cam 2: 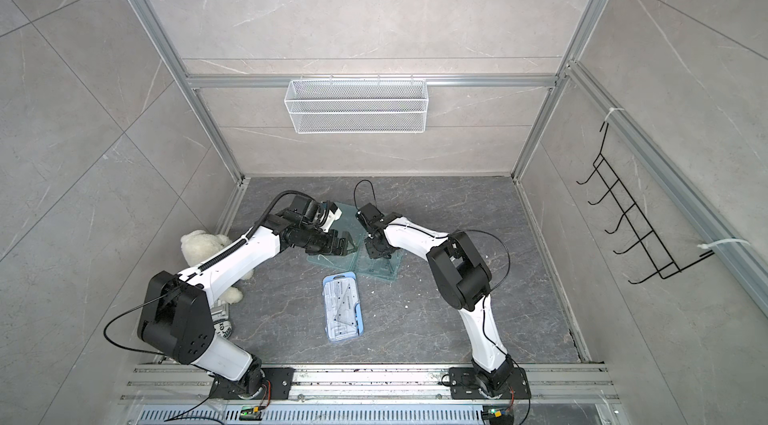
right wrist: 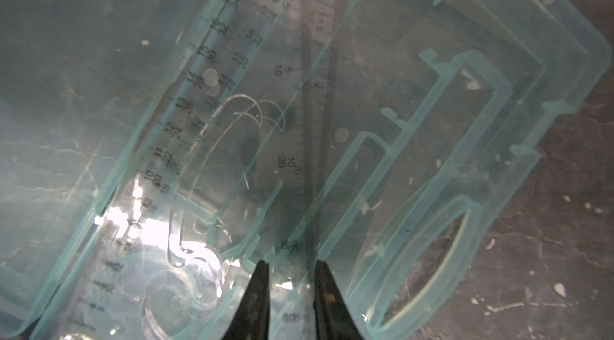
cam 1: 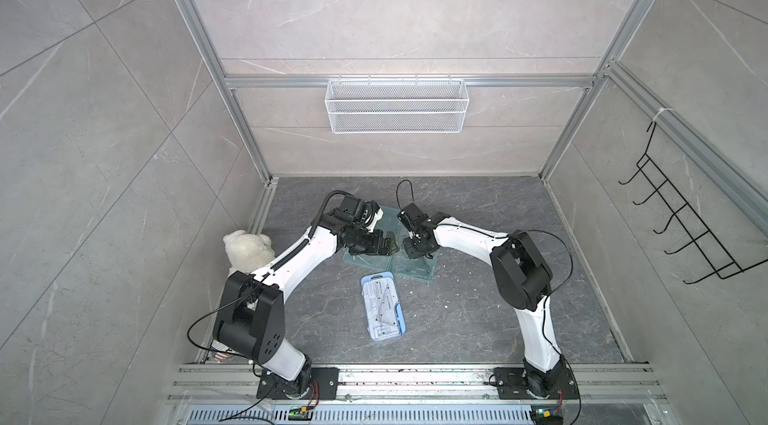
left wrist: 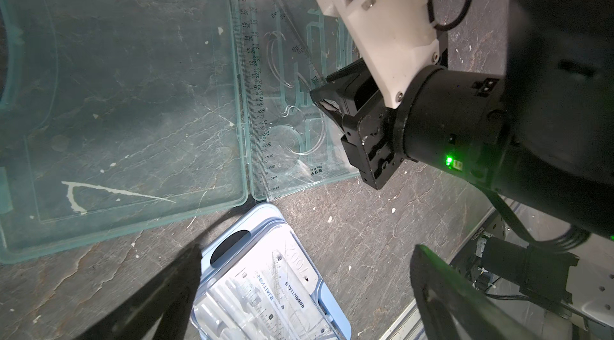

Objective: Open the ruler set and take out the ruler
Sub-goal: Pick up the ruler from the ruler set box.

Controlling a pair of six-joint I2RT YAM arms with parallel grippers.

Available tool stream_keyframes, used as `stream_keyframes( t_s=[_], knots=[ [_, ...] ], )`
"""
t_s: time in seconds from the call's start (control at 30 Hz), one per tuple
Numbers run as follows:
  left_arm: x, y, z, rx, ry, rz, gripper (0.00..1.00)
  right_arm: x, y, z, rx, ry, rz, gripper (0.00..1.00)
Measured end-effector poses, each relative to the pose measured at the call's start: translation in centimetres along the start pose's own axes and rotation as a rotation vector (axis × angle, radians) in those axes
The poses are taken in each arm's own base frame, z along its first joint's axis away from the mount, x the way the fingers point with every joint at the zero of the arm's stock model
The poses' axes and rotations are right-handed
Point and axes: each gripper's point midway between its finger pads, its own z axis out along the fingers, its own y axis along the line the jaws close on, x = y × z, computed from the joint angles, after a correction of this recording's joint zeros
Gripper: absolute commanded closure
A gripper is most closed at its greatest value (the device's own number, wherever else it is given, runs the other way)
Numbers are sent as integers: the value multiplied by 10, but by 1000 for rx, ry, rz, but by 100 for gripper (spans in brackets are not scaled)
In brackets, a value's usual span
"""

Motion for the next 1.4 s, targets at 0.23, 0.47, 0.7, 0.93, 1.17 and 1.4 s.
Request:
stream_keyframes(
  t_s=[0.23, 0.47, 0.7, 0.93, 1.17, 1.4],
  knots=[
    [0, 0, 0, -1, 2, -1, 1, -6, 3, -13, -17, -28, 1, 82],
    [0, 0, 0, -1, 2, -1, 1, -7, 3, -16, -19, -33, 9, 83],
    [0, 0, 0, -1, 2, -1, 1, -8, 3, -17, -19, -36, 20, 84],
    [0, 0, 0, -1, 2, -1, 1, -16, 0, -32, -16, -74, 28, 86],
    [0, -10, -5, -13, -30, 41, 0, -19, -16, -32, 7, -74, 83, 86],
    [-9, -29, -24, 7, -109, 97, 1, -15, -71, -21, 56, -43, 226, 86]
  ],
)
